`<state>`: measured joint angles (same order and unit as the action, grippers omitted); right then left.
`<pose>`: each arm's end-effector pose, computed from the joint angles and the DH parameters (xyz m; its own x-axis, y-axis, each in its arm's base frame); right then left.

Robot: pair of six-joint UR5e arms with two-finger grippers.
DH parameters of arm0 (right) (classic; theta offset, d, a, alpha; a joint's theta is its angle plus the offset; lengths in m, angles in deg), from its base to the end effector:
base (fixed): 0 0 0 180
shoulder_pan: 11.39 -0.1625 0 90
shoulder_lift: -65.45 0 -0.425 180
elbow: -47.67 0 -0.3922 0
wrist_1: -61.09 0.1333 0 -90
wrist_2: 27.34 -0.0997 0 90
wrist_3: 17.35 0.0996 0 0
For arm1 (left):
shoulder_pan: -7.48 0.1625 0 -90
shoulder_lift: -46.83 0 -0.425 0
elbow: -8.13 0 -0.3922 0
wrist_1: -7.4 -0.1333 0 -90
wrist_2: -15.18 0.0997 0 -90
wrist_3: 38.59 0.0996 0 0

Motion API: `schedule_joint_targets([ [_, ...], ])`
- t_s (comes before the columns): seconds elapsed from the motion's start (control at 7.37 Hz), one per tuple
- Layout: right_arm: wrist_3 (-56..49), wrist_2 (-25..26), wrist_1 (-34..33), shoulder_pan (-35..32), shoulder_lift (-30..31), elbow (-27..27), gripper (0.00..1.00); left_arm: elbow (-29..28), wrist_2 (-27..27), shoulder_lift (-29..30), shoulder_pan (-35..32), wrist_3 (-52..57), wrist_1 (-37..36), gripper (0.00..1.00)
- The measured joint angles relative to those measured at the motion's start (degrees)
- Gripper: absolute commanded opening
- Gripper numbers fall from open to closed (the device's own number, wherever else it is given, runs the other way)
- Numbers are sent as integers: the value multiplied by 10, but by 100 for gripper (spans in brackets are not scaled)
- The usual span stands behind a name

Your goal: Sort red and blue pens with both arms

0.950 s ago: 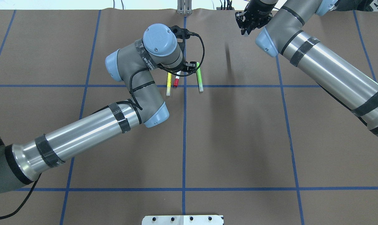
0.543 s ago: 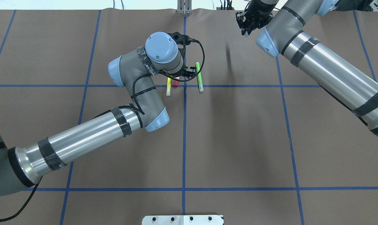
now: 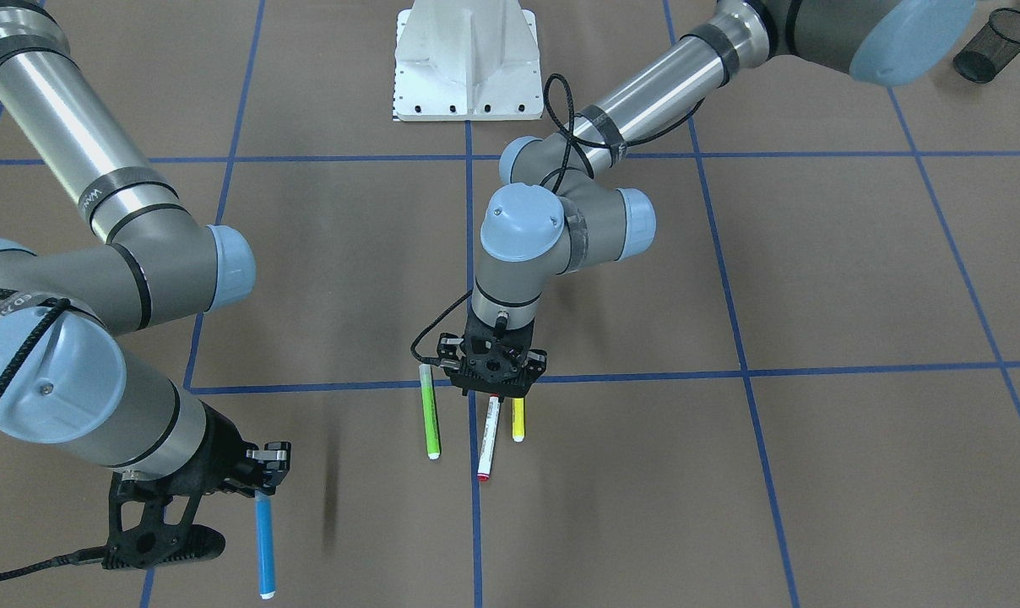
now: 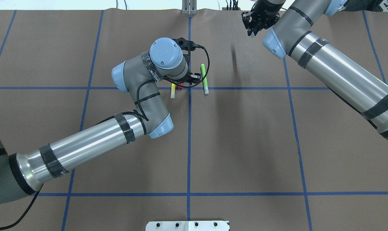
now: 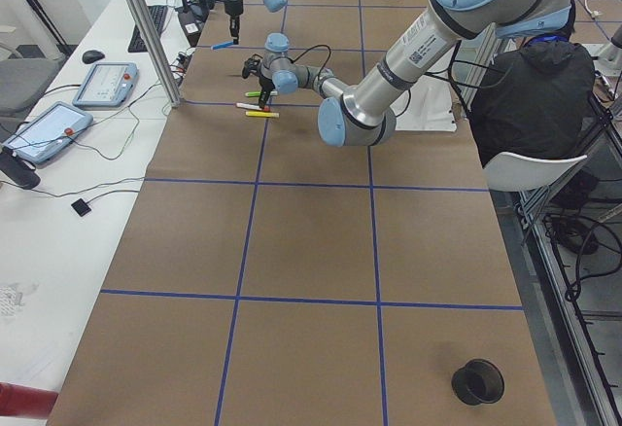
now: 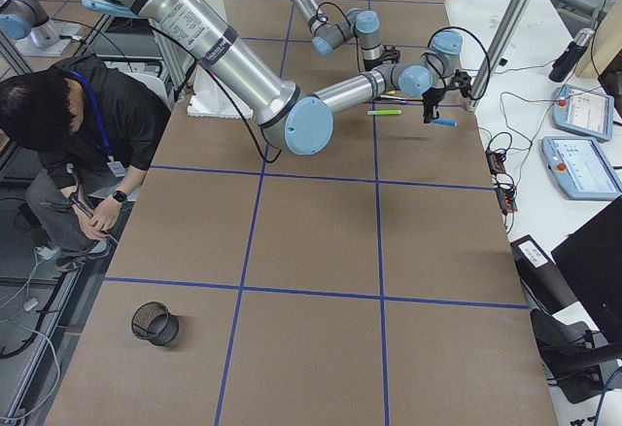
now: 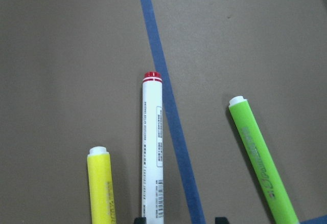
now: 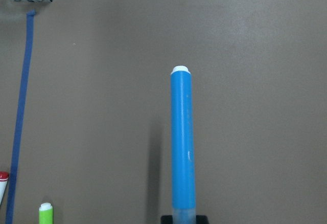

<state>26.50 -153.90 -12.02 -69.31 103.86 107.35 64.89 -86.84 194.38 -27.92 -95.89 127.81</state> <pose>-0.3762 -0.7394 0.2856 0.6391 -0.0710 0.7658 -0.0349 0.9920 0.1211 0.6302 -0.5860 0.2040 0.6274 0.2024 -0.7519 0.1058 0.9345 0.3398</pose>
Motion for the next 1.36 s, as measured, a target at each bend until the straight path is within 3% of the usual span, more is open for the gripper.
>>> schedule_joint_targets([
  [0.14,0,0,0,0,0,0,0,-1,0,0,0,0,0,52],
  [1.22,0,1,2,1,0,0,0,-2,-1,-6,0,0,-1,23],
  [1.36,0,1,2,2,1,0,0,-2,-1,-7,0,0,0,8],
])
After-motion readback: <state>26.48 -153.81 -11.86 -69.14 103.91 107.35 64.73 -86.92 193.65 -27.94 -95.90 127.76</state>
